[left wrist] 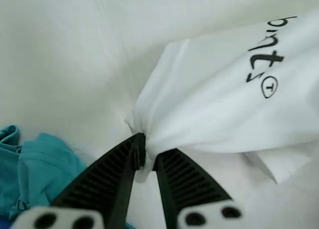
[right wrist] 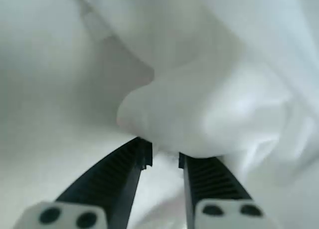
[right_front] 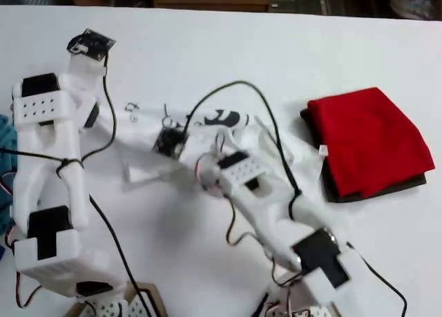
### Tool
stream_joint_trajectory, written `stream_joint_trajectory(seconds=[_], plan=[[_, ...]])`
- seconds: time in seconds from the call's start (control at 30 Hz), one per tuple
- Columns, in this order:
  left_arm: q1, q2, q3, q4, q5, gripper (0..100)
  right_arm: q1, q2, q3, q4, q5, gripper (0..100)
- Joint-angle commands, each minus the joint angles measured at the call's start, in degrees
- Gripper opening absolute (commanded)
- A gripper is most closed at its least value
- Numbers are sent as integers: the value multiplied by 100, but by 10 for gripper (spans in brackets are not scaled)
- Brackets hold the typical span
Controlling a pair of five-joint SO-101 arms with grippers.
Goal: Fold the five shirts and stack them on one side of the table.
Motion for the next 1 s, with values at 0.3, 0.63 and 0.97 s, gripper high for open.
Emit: stream_joint_trajectory(seconds=[0.3, 0.63, 0.97], plan=[[-62, -26, -242, 70, 26, 21, 1455, 40, -2259, 1086, 273, 20], [-35, -18, -233, 70, 18, 21, 1297, -998, -3341, 2404, 281, 20], [-62, -18, -233, 70, 0, 21, 40, -1182, -440, 2018, -18, 276]])
